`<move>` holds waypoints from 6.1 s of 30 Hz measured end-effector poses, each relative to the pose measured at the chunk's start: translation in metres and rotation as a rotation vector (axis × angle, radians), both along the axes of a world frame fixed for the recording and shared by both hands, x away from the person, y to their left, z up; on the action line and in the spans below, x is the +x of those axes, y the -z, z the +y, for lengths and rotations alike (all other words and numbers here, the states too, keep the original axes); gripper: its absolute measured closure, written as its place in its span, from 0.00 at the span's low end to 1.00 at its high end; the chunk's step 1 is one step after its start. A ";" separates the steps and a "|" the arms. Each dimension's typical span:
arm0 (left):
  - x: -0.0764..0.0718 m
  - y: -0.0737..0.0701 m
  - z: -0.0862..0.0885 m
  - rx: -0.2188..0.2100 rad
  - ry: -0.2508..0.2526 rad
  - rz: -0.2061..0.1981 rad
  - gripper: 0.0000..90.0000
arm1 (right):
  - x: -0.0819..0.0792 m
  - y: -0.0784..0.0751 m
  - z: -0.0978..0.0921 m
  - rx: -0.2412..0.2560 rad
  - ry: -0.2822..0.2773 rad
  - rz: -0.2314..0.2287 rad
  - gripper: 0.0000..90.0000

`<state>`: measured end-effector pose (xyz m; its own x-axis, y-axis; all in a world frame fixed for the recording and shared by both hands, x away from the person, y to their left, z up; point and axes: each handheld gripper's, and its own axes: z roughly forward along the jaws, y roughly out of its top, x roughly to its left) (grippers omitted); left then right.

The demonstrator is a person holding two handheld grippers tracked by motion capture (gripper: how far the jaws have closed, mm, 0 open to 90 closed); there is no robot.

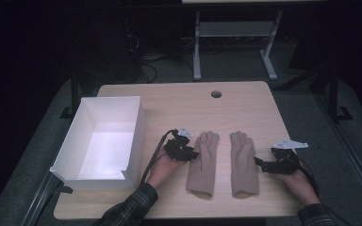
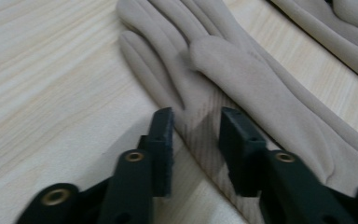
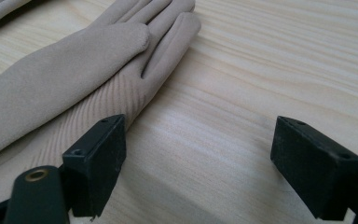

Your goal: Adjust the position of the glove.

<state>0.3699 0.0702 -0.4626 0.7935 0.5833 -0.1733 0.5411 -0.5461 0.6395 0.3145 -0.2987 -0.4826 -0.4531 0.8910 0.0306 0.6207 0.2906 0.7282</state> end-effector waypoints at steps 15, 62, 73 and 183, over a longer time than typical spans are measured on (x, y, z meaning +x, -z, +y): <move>0.007 -0.001 0.012 -0.088 -0.001 0.048 0.97 | -0.003 -0.012 0.003 0.022 -0.046 -0.018 0.69; -0.005 -0.020 0.004 -0.247 0.070 0.103 0.97 | 0.004 -0.013 0.065 0.053 -0.285 0.053 1.00; -0.002 -0.030 0.005 -0.301 0.097 0.131 0.97 | 0.001 -0.013 0.081 0.058 -0.331 0.068 1.00; -0.045 -0.044 0.020 -0.038 0.197 0.015 0.40 | 0.020 -0.001 0.058 0.004 -0.142 0.002 0.21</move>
